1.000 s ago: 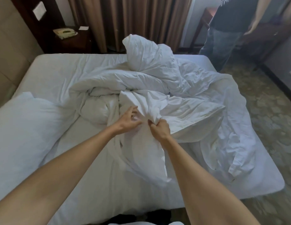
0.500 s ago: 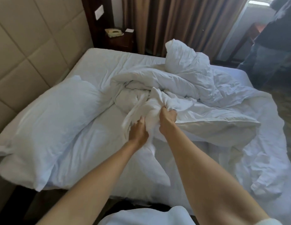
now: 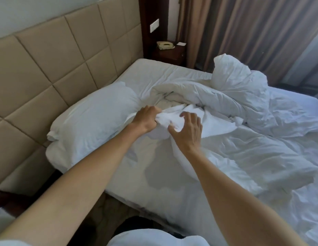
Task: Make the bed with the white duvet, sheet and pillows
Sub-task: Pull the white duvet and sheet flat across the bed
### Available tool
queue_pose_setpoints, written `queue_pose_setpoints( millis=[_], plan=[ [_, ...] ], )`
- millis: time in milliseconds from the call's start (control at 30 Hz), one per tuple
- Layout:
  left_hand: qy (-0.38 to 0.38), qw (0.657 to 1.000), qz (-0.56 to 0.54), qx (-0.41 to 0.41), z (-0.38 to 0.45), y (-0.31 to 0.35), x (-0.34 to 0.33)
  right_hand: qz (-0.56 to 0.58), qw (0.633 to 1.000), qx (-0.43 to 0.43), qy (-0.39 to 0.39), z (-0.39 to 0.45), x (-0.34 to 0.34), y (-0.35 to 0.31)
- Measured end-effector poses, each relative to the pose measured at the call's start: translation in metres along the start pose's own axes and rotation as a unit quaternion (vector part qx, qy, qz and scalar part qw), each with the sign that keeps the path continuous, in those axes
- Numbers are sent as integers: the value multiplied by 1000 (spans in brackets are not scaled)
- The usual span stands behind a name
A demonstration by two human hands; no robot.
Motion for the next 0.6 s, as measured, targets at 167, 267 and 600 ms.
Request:
queue_pose_setpoints(
  millis=[167,267,600],
  plan=[
    [-11,1000,-9,-2,-18,-1,5,62,953,4,-295,6,4,5],
    [-1,998,-58,9,-20,-10,8,2,949,-17,-314,0,-1,-3],
    [35,973,-229,2,-20,-71,18,-10,986,-85,-144,0,-43,-51]
  ],
)
Point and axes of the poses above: each hand's wrist, its own z-axis towards the middle knuckle, its own x-axis out of the back of the hand, y = z × x, the point moved 2 cm from there along z, towards the middle knuckle, and after that the axes turned 9 degrees about z, right-handed, at the moved point
